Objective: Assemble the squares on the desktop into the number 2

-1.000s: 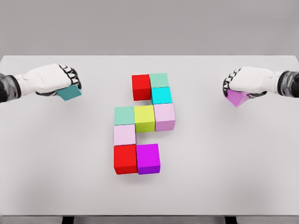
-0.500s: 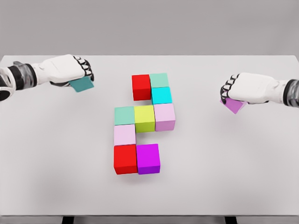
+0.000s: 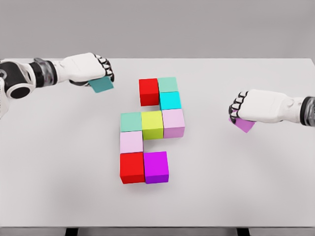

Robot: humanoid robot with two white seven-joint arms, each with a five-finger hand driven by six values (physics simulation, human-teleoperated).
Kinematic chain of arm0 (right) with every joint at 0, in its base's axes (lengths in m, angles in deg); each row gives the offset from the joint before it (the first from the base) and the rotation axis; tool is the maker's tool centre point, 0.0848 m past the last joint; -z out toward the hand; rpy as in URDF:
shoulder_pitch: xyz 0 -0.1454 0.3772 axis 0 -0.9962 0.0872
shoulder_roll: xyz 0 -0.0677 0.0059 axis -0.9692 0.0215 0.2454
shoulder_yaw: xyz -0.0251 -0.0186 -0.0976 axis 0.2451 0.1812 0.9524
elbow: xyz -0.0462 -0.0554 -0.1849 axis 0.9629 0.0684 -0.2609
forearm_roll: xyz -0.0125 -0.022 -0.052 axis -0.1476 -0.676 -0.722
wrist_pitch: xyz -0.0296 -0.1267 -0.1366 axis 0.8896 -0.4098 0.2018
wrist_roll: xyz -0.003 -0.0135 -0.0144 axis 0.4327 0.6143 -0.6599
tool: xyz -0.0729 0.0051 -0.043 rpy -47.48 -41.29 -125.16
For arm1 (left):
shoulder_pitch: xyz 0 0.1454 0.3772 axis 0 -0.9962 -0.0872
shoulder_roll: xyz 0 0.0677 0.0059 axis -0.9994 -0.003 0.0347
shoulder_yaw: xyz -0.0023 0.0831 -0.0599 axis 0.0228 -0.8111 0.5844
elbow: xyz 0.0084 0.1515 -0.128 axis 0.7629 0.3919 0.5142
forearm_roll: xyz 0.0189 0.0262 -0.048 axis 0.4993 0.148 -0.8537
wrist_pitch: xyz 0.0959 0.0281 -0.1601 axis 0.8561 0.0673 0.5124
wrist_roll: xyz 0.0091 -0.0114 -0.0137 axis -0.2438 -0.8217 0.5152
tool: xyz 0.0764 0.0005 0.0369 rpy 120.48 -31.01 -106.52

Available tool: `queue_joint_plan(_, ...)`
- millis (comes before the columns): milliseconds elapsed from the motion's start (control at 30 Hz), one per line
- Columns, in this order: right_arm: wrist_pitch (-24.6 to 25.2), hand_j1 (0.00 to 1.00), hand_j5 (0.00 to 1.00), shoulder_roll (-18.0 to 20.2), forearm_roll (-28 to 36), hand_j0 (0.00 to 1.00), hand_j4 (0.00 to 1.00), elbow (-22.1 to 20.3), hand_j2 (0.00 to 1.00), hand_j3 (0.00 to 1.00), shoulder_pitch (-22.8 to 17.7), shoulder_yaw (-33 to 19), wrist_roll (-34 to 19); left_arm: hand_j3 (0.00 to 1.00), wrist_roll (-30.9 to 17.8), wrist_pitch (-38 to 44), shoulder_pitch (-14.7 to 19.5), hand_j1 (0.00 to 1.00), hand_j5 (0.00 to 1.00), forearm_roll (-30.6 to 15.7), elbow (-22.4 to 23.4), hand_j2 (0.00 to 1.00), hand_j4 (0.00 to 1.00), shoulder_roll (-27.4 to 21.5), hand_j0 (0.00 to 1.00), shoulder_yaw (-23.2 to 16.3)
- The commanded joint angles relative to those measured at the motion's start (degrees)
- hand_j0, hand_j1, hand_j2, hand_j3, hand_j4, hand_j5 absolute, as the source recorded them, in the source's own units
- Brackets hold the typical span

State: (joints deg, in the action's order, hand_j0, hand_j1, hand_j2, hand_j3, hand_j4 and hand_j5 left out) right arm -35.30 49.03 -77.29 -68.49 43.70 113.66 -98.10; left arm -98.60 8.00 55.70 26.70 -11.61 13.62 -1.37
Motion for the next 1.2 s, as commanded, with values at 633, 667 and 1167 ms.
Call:
queue_joint_plan(633, 0.1, 0.57, 0.57, 0.4, 7.9, 0.57, 0.57, -0.5, 0.57, 0.57, -3.3, 0.1, 0.0, 0.66, -0.9, 0.1, 1.8, 0.66, 0.66, 0.6, 3.0, 0.66, 0.66, 6.8, 0.66, -3.5)
queue_joint_plan(667, 0.1, 0.57, 0.57, 0.2, 8.1, 0.57, 0.57, -0.5, 0.57, 0.57, -3.4, 0.2, 0.0, 0.66, -1.0, 0.1, 1.8, 0.66, 0.66, 0.6, 3.0, 0.66, 0.66, 6.9, 0.66, -3.5)
queue_joint_plan(1167, 0.1, 0.57, 0.57, -0.7, 16.8, 0.57, 0.57, -0.6, 0.57, 0.57, -6.2, 0.5, 0.0, 0.67, -1.4, 0.1, 1.1, 0.67, 0.67, -0.3, 1.1, 0.67, 0.67, 5.9, 0.67, -3.7)
